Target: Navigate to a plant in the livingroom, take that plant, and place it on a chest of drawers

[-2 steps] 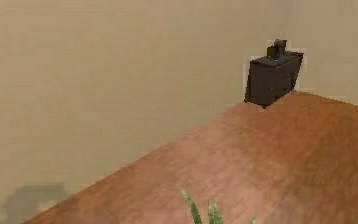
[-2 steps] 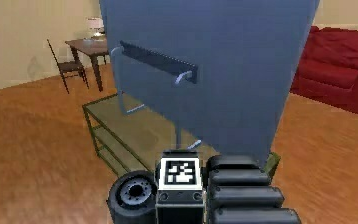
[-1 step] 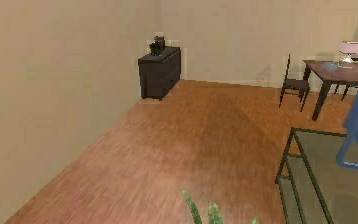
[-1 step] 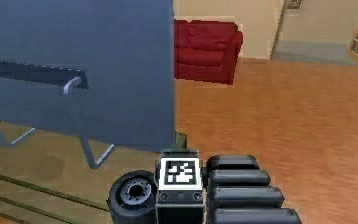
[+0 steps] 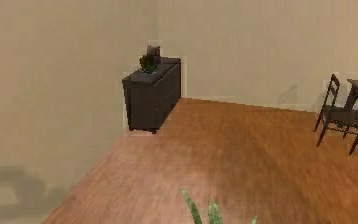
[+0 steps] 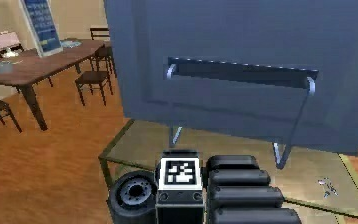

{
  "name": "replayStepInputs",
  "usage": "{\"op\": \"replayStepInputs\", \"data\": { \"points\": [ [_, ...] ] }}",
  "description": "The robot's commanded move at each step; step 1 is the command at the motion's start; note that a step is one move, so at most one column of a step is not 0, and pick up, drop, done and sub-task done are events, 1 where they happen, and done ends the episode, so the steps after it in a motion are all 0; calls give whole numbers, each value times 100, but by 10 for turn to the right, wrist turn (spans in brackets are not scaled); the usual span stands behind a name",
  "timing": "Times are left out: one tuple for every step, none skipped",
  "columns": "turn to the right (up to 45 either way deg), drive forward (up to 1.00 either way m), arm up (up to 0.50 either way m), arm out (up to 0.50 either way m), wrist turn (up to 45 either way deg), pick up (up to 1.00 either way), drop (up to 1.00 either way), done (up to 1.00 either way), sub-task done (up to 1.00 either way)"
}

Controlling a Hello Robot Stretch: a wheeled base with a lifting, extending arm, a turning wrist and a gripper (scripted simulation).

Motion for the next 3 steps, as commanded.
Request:
{"op": "replayStepInputs", "data": {
  "points": [
    [0, 100, 0, 0, 0, 0, 0, 0, 0],
    [30, 0, 0, 0, 0, 0, 0, 0, 0],
    [0, 65, 0, 0, 0, 0, 0, 0, 0]
  ]
}}
